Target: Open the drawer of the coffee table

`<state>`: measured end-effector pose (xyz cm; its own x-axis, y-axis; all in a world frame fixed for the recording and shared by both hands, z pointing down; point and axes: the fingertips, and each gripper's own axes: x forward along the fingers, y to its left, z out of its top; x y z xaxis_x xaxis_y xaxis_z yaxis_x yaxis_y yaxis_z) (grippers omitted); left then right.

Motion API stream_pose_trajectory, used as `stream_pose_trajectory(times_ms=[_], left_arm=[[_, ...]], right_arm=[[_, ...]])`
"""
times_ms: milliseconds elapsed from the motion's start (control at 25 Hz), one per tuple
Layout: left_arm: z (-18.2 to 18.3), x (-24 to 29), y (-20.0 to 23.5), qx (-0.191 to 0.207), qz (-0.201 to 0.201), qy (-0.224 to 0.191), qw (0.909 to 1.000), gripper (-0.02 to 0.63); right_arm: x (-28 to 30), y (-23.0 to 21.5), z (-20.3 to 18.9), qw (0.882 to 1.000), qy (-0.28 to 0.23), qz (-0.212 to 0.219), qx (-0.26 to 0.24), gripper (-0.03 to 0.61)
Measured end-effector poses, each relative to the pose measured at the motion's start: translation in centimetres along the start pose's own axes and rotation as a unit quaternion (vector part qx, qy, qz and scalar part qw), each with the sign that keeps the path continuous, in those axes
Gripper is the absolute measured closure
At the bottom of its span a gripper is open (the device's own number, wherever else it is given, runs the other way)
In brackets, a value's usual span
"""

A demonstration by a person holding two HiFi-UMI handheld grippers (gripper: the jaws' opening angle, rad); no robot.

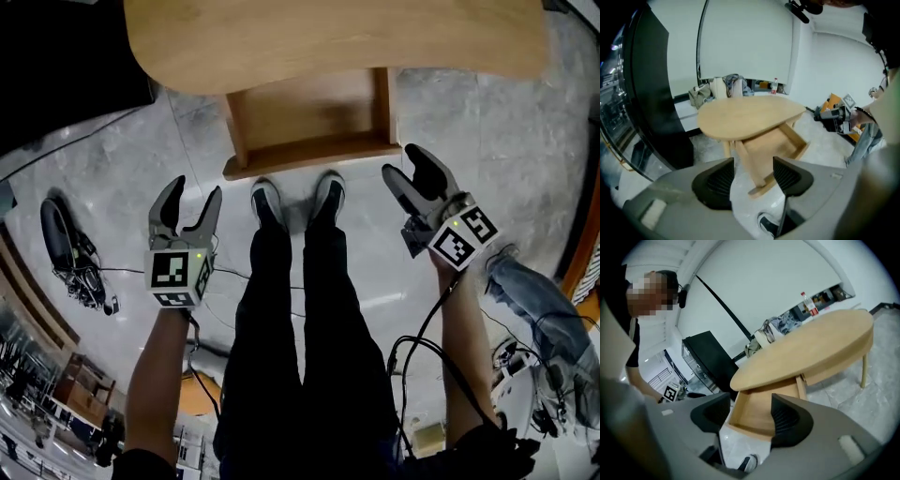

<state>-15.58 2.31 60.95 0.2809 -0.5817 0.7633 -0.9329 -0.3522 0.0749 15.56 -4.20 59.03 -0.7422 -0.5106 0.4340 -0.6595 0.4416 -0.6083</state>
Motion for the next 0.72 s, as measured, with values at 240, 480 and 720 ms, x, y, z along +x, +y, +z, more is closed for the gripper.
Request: stream_pose_trajectory(times_ms=[240,480,720], left_arm=[[12.2,-8.1,-3.3,-0.013,-0.041,-0.092,0.9949,0.350],[18.5,-16.5,-4.9,-0.029,-0.056,-0.148,0.9870,0.396],[24.3,-23.2,-7.3,-0.032,-0.089,-0.194,0.9765,0.515]], right_arm=[[-1.5,11.8,10.8,0.996,-0.075,0.007,-0.050,0.381],[-4.6,21.2,15.5,0.989,-0.146,-0.029,-0.010,0.451],[-9.1,28.0,20.1,0.979,-0.187,-0.073,-0.036,0.489]])
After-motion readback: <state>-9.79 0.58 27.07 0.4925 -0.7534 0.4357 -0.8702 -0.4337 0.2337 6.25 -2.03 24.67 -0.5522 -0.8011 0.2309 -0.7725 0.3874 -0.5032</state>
